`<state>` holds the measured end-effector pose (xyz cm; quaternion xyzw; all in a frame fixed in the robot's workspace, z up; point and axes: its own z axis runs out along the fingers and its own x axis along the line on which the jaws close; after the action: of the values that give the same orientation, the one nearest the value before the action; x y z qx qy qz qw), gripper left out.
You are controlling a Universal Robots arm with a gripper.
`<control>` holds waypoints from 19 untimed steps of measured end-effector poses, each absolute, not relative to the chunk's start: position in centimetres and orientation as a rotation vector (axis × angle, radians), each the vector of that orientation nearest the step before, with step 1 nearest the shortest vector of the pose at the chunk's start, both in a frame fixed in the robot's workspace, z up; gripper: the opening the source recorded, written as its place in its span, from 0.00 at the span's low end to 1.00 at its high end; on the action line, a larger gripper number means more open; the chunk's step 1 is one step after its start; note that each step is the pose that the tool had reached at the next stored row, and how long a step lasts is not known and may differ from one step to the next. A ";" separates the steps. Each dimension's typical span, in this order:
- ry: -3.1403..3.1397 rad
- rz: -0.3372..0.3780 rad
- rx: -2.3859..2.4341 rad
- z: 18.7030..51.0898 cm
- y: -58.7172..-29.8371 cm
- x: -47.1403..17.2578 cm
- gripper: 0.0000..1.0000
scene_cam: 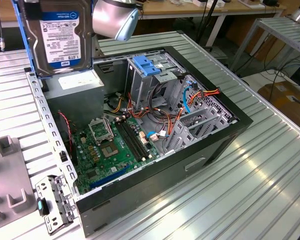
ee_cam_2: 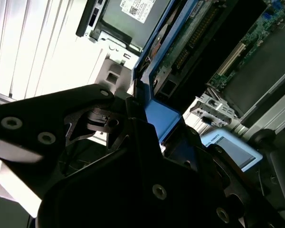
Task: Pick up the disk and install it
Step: 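Pick up the disk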
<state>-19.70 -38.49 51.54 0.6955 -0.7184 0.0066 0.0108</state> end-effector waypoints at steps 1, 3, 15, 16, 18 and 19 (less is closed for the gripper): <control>-2.242 0.021 2.170 51.5 -38.5 -19.1 0.37; -2.241 0.021 2.170 51.5 -38.5 -18.2 0.37; -2.241 0.021 2.170 51.4 -38.5 -9.5 0.37; -2.241 0.021 2.170 51.4 -38.5 -9.1 0.37; -2.241 0.021 2.170 51.4 -38.5 -7.5 0.37; -2.241 0.021 2.170 51.4 -38.5 -7.0 0.37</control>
<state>-6.97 -38.49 51.40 0.6956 -0.7183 0.0067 0.0108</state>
